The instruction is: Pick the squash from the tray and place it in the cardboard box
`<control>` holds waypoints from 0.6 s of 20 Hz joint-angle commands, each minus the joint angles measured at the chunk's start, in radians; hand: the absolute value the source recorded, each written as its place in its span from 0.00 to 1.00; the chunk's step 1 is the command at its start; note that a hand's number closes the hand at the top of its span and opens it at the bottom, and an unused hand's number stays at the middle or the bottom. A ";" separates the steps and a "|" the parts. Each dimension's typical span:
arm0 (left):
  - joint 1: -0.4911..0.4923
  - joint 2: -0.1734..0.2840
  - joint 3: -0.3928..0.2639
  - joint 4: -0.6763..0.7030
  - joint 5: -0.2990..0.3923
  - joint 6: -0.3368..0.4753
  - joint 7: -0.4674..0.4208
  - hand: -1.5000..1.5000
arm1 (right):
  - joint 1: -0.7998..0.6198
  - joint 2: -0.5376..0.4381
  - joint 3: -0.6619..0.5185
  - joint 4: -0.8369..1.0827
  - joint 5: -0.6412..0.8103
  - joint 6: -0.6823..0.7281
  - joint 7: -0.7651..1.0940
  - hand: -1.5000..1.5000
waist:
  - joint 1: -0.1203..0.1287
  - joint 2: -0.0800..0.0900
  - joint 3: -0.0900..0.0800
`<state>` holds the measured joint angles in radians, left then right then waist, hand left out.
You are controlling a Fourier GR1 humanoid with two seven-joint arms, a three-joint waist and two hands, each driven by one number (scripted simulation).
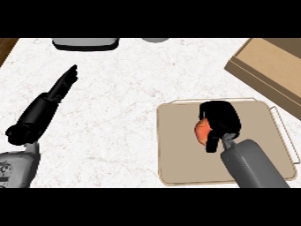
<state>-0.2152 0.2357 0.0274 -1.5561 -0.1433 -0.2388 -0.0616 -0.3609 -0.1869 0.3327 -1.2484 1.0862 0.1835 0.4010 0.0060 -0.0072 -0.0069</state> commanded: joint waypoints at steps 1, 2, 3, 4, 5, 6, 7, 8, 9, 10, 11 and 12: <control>-0.027 -0.006 -0.012 -0.021 0.008 -0.015 0.030 0.50 | -0.115 -0.019 -0.017 0.105 -0.057 -0.021 -0.214 1.00 | 0.018 0.013 0.008; -0.023 -0.015 -0.002 0.024 -0.012 0.015 -0.012 0.50 | -0.126 -0.046 -0.011 0.103 -0.088 0.019 -0.294 1.00 | 0.015 0.016 0.008; -0.032 -0.002 0.003 -0.019 0.023 -0.019 0.020 0.50 | -0.158 -0.069 -0.031 0.148 -0.121 0.023 -0.378 1.00 | 0.036 0.019 0.009; -0.026 0.001 0.001 0.008 0.013 -0.019 0.004 0.50 | -0.173 -0.083 -0.027 0.151 -0.146 0.034 -0.459 1.00 | 0.036 0.022 0.009; -0.024 -0.001 -0.009 -0.004 0.009 -0.023 0.007 0.50 | -0.225 -0.059 -0.035 0.215 -0.140 0.015 -0.477 1.00 | 0.041 0.022 0.009; -0.049 -0.022 -0.018 0.023 0.000 -0.006 0.015 0.50 | -0.287 -0.067 -0.052 0.252 -0.148 0.027 -0.516 1.00 | 0.034 0.022 0.009; -0.034 -0.004 0.004 0.015 0.004 -0.009 -0.003 0.50 | -0.273 -0.093 -0.064 0.281 -0.144 -0.035 -0.592 1.00 | 0.027 0.019 0.008; -0.042 0.014 0.015 0.071 -0.001 -0.022 -0.048 0.50 | -0.319 -0.078 -0.086 0.328 -0.147 -0.062 -0.614 1.00 | 0.025 0.021 0.008; -0.048 0.008 0.017 0.027 0.008 -0.016 -0.003 0.50 | -0.301 -0.085 -0.085 0.332 -0.136 -0.120 -0.662 1.00 | 0.021 0.016 0.008; -0.073 -0.025 -0.019 0.029 -0.022 0.009 0.025 0.50 | -0.379 -0.071 -0.112 0.343 -0.149 -0.094 -0.640 1.00 | 0.019 0.016 0.008; 0.008 0.001 -0.002 -0.029 0.011 -0.027 0.011 0.50 | -0.373 -0.070 -0.118 0.354 -0.131 -0.163 -0.655 1.00 | 0.028 0.013 0.008; 0.011 -0.001 0.000 -0.049 0.004 -0.017 0.024 0.50 | -0.331 -0.079 -0.111 0.340 -0.126 -0.200 -0.705 1.00 | 0.016 0.010 0.008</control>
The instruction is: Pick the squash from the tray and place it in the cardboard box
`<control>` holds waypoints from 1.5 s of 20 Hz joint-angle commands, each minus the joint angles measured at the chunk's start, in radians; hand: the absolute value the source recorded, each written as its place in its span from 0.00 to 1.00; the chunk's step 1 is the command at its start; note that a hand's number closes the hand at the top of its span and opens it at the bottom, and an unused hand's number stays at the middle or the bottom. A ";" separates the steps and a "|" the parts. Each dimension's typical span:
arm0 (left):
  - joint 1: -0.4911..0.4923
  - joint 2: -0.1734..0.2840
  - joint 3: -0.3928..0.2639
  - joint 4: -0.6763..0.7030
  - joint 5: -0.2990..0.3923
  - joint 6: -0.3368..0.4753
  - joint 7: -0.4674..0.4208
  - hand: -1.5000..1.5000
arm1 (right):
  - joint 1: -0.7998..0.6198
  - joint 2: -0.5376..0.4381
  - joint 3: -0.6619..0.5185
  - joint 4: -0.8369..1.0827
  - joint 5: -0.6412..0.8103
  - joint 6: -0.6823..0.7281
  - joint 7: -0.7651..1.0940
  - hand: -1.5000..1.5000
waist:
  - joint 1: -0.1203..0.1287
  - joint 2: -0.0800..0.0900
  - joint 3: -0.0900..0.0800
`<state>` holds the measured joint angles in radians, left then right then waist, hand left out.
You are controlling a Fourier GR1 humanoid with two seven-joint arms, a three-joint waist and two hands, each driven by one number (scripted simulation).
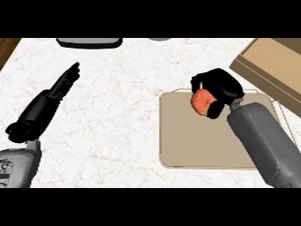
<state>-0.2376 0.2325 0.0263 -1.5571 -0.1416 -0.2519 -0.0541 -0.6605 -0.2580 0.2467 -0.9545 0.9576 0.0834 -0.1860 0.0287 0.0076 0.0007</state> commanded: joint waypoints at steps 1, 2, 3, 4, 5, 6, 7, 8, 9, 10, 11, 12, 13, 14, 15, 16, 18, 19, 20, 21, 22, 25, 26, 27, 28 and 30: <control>0.049 0.007 0.001 -0.013 -0.007 -0.007 -0.031 0.50 | -0.069 -0.027 -0.036 0.010 0.004 -0.088 -0.110 1.00 | -0.011 -0.005 0.000; 0.063 -0.013 -0.006 0.009 -0.023 0.016 -0.045 0.50 | -0.040 -0.047 -0.017 -0.063 0.019 -0.070 -0.104 1.00 | -0.024 -0.008 -0.001; 0.032 -0.032 -0.025 0.000 -0.045 0.037 -0.006 0.50 | -0.100 -0.040 -0.022 -0.036 0.034 -0.071 -0.096 1.00 | -0.020 -0.007 -0.001; -0.048 -0.025 -0.002 0.003 -0.013 0.022 0.067 0.50 | -0.093 -0.046 -0.033 -0.087 0.028 -0.080 -0.085 1.00 | -0.030 -0.009 0.000; 0.042 0.008 0.014 -0.006 -0.007 -0.008 -0.008 0.50 | -0.055 -0.039 -0.039 -0.134 0.026 -0.074 -0.062 1.00 | -0.028 -0.010 -0.001; 0.003 -0.008 0.013 -0.017 0.002 0.001 0.038 0.50 | -0.058 -0.066 -0.068 -0.207 -0.012 -0.028 -0.052 1.00 | -0.037 -0.013 -0.001; 0.028 -0.010 0.006 -0.028 -0.008 0.003 0.030 0.50 | -0.055 -0.057 -0.083 -0.199 0.002 -0.033 -0.019 1.00 | -0.030 -0.010 -0.001; 0.047 -0.018 -0.006 -0.044 -0.019 0.014 0.015 0.50 | -0.074 -0.096 -0.142 -0.229 -0.048 -0.013 -0.015 1.00 | -0.035 -0.013 -0.001; 0.052 0.006 0.026 0.010 -0.005 -0.001 -0.041 0.50 | -0.111 -0.090 -0.176 -0.232 -0.064 -0.007 0.027 1.00 | -0.036 -0.012 -0.001; 0.028 -0.004 0.017 -0.008 0.000 -0.002 0.026 0.50 | -0.133 -0.066 -0.204 -0.193 -0.050 -0.044 0.091 1.00 | -0.030 -0.010 -0.001; 0.015 0.005 0.014 -0.004 -0.020 0.005 0.007 0.50 | -0.151 -0.055 -0.255 -0.153 -0.078 -0.068 0.116 1.00 | -0.026 -0.007 -0.001; 0.078 -0.012 0.005 -0.046 -0.017 0.015 -0.014 0.50 | -0.128 -0.099 -0.319 -0.190 -0.125 -0.057 0.126 1.00 | -0.032 -0.014 0.000; 0.040 -0.016 0.006 -0.009 -0.025 0.021 -0.005 0.50 | -0.136 -0.124 -0.336 -0.206 -0.136 -0.025 0.141 1.00 | -0.042 -0.012 -0.001; -0.001 0.018 0.038 0.018 0.003 -0.012 -0.002 0.50 | -0.180 -0.091 -0.369 -0.143 -0.145 -0.066 0.173 1.00 | -0.028 -0.005 -0.001; 0.045 0.003 0.032 -0.003 -0.002 0.003 -0.032 0.50 | -0.140 -0.133 -0.396 -0.187 -0.156 -0.067 0.172 1.00 | -0.035 -0.010 -0.001; 0.032 0.011 0.026 -0.056 0.021 -0.027 0.036 0.50 | -0.155 -0.142 -0.417 -0.118 -0.135 -0.117 0.169 1.00 | -0.019 -0.007 0.000; 0.031 -0.010 0.008 -0.002 -0.022 0.004 -0.019 0.50 | -0.196 -0.142 -0.426 -0.102 -0.118 -0.103 0.251 1.00 | -0.024 -0.006 -0.001; 0.032 -0.013 0.014 -0.008 -0.015 0.006 -0.007 0.50 | -0.205 -0.177 -0.459 -0.055 -0.139 -0.106 0.207 1.00 | -0.020 -0.005 -0.001; 0.032 -0.032 -0.017 0.008 -0.050 0.023 -0.040 0.50 | -0.268 -0.192 -0.488 -0.001 -0.145 -0.122 0.212 1.00 | -0.014 -0.002 -0.001; -0.018 -0.044 -0.016 0.037 -0.042 0.026 -0.010 0.50 | -0.304 -0.237 -0.519 0.051 -0.161 -0.104 0.193 1.00 | -0.015 0.001 0.000; 0.002 -0.028 0.004 -0.010 -0.012 0.005 0.010 0.50 | -0.303 -0.229 -0.530 0.124 -0.148 -0.163 0.176 1.00 | -0.003 0.001 0.000; -0.027 -0.043 -0.014 0.044 -0.038 0.014 -0.016 0.50 | -0.342 -0.286 -0.548 0.280 -0.133 -0.201 0.092 1.00 | -0.001 0.006 0.000; 0.037 -0.015 0.003 -0.015 -0.020 -0.009 -0.027 0.50 | -0.343 -0.336 -0.554 0.305 -0.128 -0.192 0.060 1.00 | 0.006 0.004 0.000; -0.041 -0.003 0.021 0.041 -0.021 -0.009 -0.018 0.50 | -0.373 -0.363 -0.531 0.329 -0.088 -0.178 0.092 1.00 | 0.001 0.006 0.000; -0.022 -0.013 0.009 0.036 -0.018 -0.013 -0.034 0.50 | -0.357 -0.355 -0.524 0.391 -0.068 -0.225 0.051 1.00 | 0.011 0.010 0.000; -0.051 -0.025 -0.005 0.045 -0.040 0.003 -0.002 0.50 | -0.353 -0.409 -0.512 0.452 -0.057 -0.158 0.013 1.00 | 0.010 0.012 0.001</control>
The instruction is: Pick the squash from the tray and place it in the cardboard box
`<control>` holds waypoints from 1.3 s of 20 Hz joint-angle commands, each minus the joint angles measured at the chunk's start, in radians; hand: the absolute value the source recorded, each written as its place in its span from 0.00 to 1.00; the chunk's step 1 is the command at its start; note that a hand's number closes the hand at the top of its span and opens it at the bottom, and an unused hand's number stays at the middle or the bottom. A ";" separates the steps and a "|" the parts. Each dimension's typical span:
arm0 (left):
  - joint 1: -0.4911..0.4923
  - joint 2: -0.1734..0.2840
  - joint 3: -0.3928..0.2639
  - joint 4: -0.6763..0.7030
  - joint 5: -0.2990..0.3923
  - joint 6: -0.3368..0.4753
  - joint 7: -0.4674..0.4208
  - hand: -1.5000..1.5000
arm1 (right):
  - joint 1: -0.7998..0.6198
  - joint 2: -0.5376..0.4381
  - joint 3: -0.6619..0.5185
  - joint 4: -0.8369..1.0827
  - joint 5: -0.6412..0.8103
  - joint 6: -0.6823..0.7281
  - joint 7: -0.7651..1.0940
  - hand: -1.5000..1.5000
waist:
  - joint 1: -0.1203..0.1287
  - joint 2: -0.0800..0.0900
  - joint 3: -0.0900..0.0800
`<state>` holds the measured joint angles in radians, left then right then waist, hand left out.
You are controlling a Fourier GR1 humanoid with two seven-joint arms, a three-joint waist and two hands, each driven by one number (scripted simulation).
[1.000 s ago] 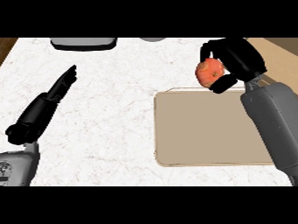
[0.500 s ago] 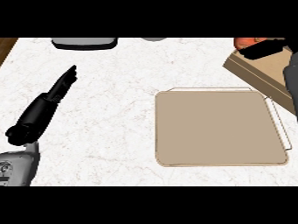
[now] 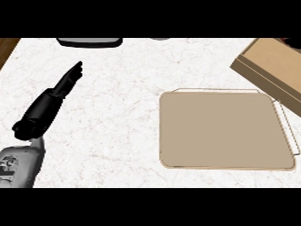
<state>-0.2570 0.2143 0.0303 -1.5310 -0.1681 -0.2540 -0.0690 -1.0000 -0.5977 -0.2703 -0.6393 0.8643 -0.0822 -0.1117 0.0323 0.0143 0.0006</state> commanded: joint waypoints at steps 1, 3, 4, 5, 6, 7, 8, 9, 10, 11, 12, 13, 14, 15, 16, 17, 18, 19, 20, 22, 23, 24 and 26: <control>0.002 -0.008 -0.002 -0.006 0.010 -0.008 0.009 0.50 | -0.071 -0.109 0.023 0.156 0.052 0.100 -0.018 1.00 | 0.013 0.002 0.000; -0.002 -0.039 -0.035 0.020 -0.025 0.019 -0.019 0.50 | -0.040 -0.107 0.047 0.222 0.075 0.145 -0.025 1.00 | 0.017 0.011 0.000; -0.013 -0.017 -0.005 0.016 -0.002 0.005 -0.029 0.50 | -0.050 -0.162 0.028 0.257 0.061 0.196 -0.051 1.00 | 0.019 0.011 0.001; -0.015 0.006 0.011 0.002 -0.001 0.001 -0.011 0.50 | -0.044 -0.149 0.035 0.286 0.067 0.207 -0.056 1.00 | 0.025 0.010 0.001; 0.022 -0.008 -0.018 -0.028 -0.010 -0.003 -0.011 0.50 | -0.055 -0.177 0.048 0.303 0.079 0.251 -0.071 1.00 | 0.025 0.005 0.001; -0.020 0.016 0.031 0.023 0.020 -0.014 -0.043 0.50 | -0.050 -0.181 0.043 0.331 0.081 0.235 -0.100 1.00 | 0.027 0.014 0.001; -0.024 -0.026 -0.021 -0.002 -0.009 0.006 0.012 0.50 | -0.049 -0.212 0.038 0.354 0.080 0.248 -0.141 1.00 | 0.030 0.016 0.003; -0.012 -0.018 -0.019 0.004 -0.002 -0.008 -0.014 0.50 | -0.035 -0.198 0.049 0.374 0.089 0.258 -0.157 1.00 | 0.032 0.016 0.003; -0.011 -0.022 -0.019 0.015 -0.007 -0.001 -0.032 0.50 | -0.048 -0.184 0.068 0.387 0.109 0.260 -0.149 1.00 | 0.040 0.019 0.003; -0.020 0.009 0.006 0.023 0.001 -0.017 -0.027 0.50 | -0.034 -0.196 0.090 0.401 0.132 0.284 -0.150 1.00 | 0.031 0.015 0.002; 0.004 -0.011 -0.016 -0.015 0.004 -0.017 -0.016 0.50 | -0.035 -0.221 0.098 0.420 0.145 0.300 -0.152 1.00 | 0.041 0.014 0.003; -0.014 -0.003 -0.007 -0.020 0.009 -0.021 0.004 0.50 | -0.055 -0.265 0.090 0.439 0.143 0.343 -0.152 1.00 | 0.044 0.016 0.003; -0.014 -0.032 -0.032 0.000 -0.011 -0.002 -0.011 0.50 | -0.024 -0.220 0.090 0.458 0.143 0.310 -0.155 1.00 | 0.039 0.019 0.004; -0.044 -0.019 -0.007 0.015 0.005 -0.007 -0.001 0.50 | -0.032 -0.216 0.096 0.463 0.143 0.345 -0.202 0.00 | 0.035 0.018 0.004; -0.029 -0.022 -0.019 0.028 -0.024 0.010 -0.031 0.50 | -0.043 -0.248 0.106 0.468 0.149 0.409 -0.257 0.00 | 0.033 0.019 0.003; 0.000 -0.028 -0.030 -0.015 -0.011 -0.003 -0.019 0.50 | -0.034 -0.266 0.099 0.475 0.140 0.426 -0.310 0.00 | 0.043 0.017 0.005; -0.027 -0.008 0.003 -0.005 0.022 -0.024 0.009 0.50 | -0.030 -0.271 0.095 0.479 0.137 0.425 -0.335 0.00 | 0.037 0.015 0.004; 0.024 -0.029 -0.029 -0.023 -0.002 -0.009 -0.022 0.50 | -0.023 -0.266 0.086 0.477 0.129 0.404 -0.371 0.00 | 0.046 0.016 0.005; -0.035 0.011 0.013 0.008 0.014 -0.027 -0.005 0.50 | -0.016 -0.248 0.070 0.477 0.109 0.404 -0.418 0.00 | 0.031 0.016 0.005; 0.007 -0.011 -0.010 0.000 -0.006 -0.010 -0.026 0.50 | -0.037 -0.242 0.019 0.472 0.061 0.375 -0.445 0.00 | 0.040 0.017 0.006; 0.005 -0.006 -0.005 0.000 0.015 -0.030 -0.022 0.50 | -0.042 -0.261 -0.041 0.474 0.002 0.375 -0.481 0.00 | 0.033 0.015 0.007; -0.003 0.011 0.003 -0.017 0.019 -0.040 -0.025 0.50 | -0.061 -0.252 -0.090 0.476 -0.048 0.372 -0.486 0.00 | 0.034 0.012 0.008; -0.002 -0.005 0.006 -0.013 0.006 -0.009 -0.007 0.50 | -0.089 -0.251 -0.226 0.515 -0.182 0.409 -0.480 0.00 | 0.022 0.008 0.010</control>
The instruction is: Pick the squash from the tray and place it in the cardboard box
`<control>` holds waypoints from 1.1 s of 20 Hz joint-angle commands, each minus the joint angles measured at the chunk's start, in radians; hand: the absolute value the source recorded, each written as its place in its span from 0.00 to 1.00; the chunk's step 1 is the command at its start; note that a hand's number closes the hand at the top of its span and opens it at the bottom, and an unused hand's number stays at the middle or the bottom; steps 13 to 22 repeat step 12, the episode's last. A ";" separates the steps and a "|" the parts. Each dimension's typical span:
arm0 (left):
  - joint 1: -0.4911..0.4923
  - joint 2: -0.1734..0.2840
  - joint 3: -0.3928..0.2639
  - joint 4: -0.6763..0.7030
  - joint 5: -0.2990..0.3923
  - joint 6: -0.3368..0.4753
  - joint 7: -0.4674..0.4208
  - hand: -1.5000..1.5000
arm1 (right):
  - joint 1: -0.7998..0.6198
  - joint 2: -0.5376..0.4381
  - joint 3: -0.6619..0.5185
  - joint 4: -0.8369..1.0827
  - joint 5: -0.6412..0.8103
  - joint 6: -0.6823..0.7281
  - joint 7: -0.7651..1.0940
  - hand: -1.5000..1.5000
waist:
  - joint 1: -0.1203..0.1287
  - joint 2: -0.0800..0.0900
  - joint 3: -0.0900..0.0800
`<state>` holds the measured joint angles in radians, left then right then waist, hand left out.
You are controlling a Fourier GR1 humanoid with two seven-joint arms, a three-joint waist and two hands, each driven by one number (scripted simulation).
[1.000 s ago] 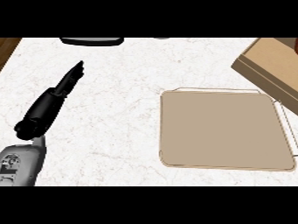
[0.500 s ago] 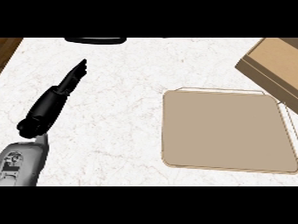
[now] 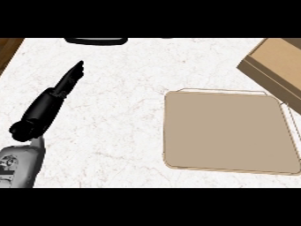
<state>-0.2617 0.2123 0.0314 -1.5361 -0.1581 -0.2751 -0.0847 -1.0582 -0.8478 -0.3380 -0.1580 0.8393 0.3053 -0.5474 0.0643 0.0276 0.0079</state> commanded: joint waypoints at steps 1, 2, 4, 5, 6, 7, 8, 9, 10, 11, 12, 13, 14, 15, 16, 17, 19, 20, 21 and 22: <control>0.018 -0.001 0.006 0.017 -0.001 0.005 -0.011 0.50 | -0.057 -0.004 -0.221 0.057 -0.220 0.060 -0.022 0.00 | -0.019 -0.005 0.001; 0.002 -0.007 -0.001 -0.010 -0.001 0.008 0.010 0.50 | -0.056 0.003 -0.267 0.078 -0.264 0.055 -0.003 0.00 | -0.013 -0.007 0.002; 0.013 -0.002 0.001 -0.014 0.017 -0.013 0.018 0.50 | -0.079 -0.041 -0.346 0.120 -0.340 0.094 0.075 0.00 | -0.006 -0.005 0.000; 0.008 0.001 0.005 -0.003 0.008 -0.006 -0.003 0.50 | -0.059 -0.043 -0.375 0.129 -0.368 0.081 0.072 0.00 | -0.011 0.002 0.000; -0.015 0.010 0.007 -0.017 0.009 -0.009 0.018 0.50 | -0.064 -0.048 -0.395 0.141 -0.388 0.072 0.116 0.00 | 0.001 0.005 0.001; -0.019 0.001 0.014 -0.004 0.020 -0.007 0.008 0.50 | -0.062 -0.098 -0.408 0.139 -0.401 0.090 0.142 0.00 | -0.007 0.007 0.000; -0.013 -0.010 0.004 0.016 0.001 0.008 -0.001 0.50 | -0.040 -0.080 -0.429 0.146 -0.424 0.068 0.143 0.00 | -0.008 0.011 0.000; 0.011 0.007 -0.001 -0.042 0.007 -0.011 0.011 0.50 | -0.008 -0.103 -0.445 0.145 -0.440 0.068 0.134 0.00 | 0.009 0.008 0.002; -0.001 -0.010 -0.012 -0.027 0.006 -0.007 0.024 0.50 | 0.002 -0.112 -0.450 0.138 -0.446 0.062 0.142 0.00 | 0.008 0.014 0.003; 0.011 -0.008 -0.009 -0.027 -0.005 0.004 0.009 0.50 | 0.003 -0.129 -0.471 0.133 -0.469 0.087 0.142 0.00 | 0.005 0.011 0.002; -0.026 -0.002 0.004 -0.027 0.020 -0.012 0.030 0.50 | 0.001 -0.125 -0.471 0.122 -0.470 0.048 0.166 0.00 | 0.010 0.014 0.001; -0.026 -0.002 0.004 -0.027 0.020 -0.012 0.030 0.50 | 0.001 -0.125 -0.471 0.122 -0.470 0.048 0.166 0.00 | 0.010 0.014 0.001; -0.026 -0.002 0.004 -0.027 0.020 -0.012 0.030 0.50 | 0.001 -0.125 -0.471 0.122 -0.470 0.048 0.166 0.00 | 0.010 0.014 0.001; -0.026 -0.002 0.004 -0.027 0.020 -0.012 0.030 0.50 | 0.001 -0.125 -0.471 0.122 -0.470 0.048 0.166 0.00 | 0.010 0.014 0.001; -0.026 -0.002 0.004 -0.027 0.020 -0.012 0.030 0.50 | 0.001 -0.125 -0.471 0.122 -0.470 0.048 0.166 0.00 | 0.010 0.014 0.001; -0.026 -0.002 0.004 -0.027 0.020 -0.012 0.030 0.50 | 0.001 -0.125 -0.471 0.122 -0.470 0.048 0.166 0.00 | 0.010 0.014 0.001; -0.026 -0.002 0.004 -0.027 0.020 -0.012 0.030 0.50 | 0.001 -0.125 -0.471 0.122 -0.470 0.048 0.166 0.00 | 0.010 0.014 0.001; -0.026 -0.002 0.004 -0.027 0.020 -0.012 0.030 0.50 | 0.001 -0.125 -0.471 0.122 -0.470 0.048 0.166 0.00 | 0.010 0.014 0.001; -0.026 -0.002 0.004 -0.027 0.020 -0.012 0.030 0.50 | 0.001 -0.125 -0.471 0.122 -0.470 0.048 0.166 0.00 | 0.010 0.014 0.001; -0.026 -0.002 0.004 -0.027 0.020 -0.012 0.030 0.50 | 0.001 -0.125 -0.471 0.122 -0.470 0.048 0.166 0.00 | 0.010 0.014 0.001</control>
